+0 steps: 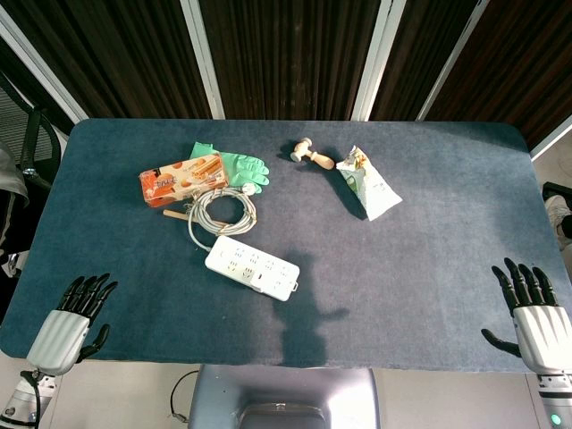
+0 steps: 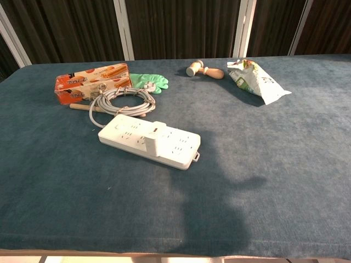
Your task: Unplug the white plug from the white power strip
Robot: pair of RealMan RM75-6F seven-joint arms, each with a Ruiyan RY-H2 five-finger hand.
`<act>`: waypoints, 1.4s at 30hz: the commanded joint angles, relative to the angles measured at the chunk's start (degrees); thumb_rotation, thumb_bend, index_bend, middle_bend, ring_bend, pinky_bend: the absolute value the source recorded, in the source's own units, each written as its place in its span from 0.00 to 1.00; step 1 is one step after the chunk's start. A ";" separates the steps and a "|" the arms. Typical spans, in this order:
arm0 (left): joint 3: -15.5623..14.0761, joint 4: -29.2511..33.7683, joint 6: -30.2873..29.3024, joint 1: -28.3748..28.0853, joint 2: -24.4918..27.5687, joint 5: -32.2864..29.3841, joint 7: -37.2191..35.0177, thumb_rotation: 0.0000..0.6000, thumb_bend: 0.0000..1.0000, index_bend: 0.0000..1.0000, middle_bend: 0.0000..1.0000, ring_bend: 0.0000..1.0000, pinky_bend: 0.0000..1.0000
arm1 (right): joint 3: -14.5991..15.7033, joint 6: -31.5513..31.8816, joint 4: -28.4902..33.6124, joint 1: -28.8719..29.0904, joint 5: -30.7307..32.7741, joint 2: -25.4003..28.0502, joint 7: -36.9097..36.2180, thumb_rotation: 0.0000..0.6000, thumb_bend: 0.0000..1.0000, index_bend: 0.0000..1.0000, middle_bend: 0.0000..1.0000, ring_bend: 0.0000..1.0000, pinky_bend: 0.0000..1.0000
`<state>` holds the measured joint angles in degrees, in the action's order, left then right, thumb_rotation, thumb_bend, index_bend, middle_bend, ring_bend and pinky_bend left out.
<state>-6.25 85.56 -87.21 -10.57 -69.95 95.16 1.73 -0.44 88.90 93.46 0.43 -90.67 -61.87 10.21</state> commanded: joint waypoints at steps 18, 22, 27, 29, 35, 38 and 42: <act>4.07 -8.82 6.47 -6.45 -13.16 4.85 -0.81 1.00 0.40 0.00 0.00 0.00 0.01 | 0.42 -8.24 -1.24 5.34 -3.26 -3.66 2.86 1.00 0.21 0.00 0.00 0.00 0.01; 5.28 -8.23 9.74 -8.97 -18.03 5.28 6.68 1.00 0.38 0.00 0.00 0.00 0.01 | -1.87 -14.54 -1.17 10.22 -1.59 -6.17 5.80 1.00 0.21 0.00 0.00 0.00 0.01; 6.96 -9.89 12.84 -12.42 -24.69 5.67 10.55 1.00 0.38 0.00 0.00 0.00 0.01 | -4.76 -22.27 0.33 16.66 0.63 -8.28 11.55 1.00 0.22 0.00 0.00 0.00 0.01; 8.17 -10.13 14.57 -13.94 -26.81 4.79 11.86 1.00 0.38 0.00 0.00 0.00 0.01 | -5.81 -24.73 0.99 18.40 2.85 -8.69 13.52 1.00 0.23 0.00 0.00 0.00 0.01; 10.09 -11.56 18.64 -16.98 -32.57 2.23 16.67 1.00 0.38 0.00 0.00 0.00 0.02 | -7.25 -27.16 2.79 20.33 7.60 -8.46 13.84 1.00 0.24 0.00 0.00 0.00 0.01; 10.57 -13.97 19.54 -18.30 -35.94 1.81 19.09 1.00 0.39 0.00 0.00 0.00 0.02 | -7.10 -27.59 3.82 20.72 8.38 -7.48 12.77 1.00 0.24 0.00 0.00 0.00 0.01; 11.84 -18.61 20.28 -20.09 -40.18 0.74 20.79 1.00 0.39 0.00 0.00 0.00 0.02 | -6.59 -27.67 4.95 20.92 8.62 -5.78 10.86 1.00 0.24 0.00 0.00 0.00 0.01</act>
<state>4.66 69.26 -67.68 -29.42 -107.96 96.79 21.52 -7.21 61.24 98.12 21.25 -82.11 -67.97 21.52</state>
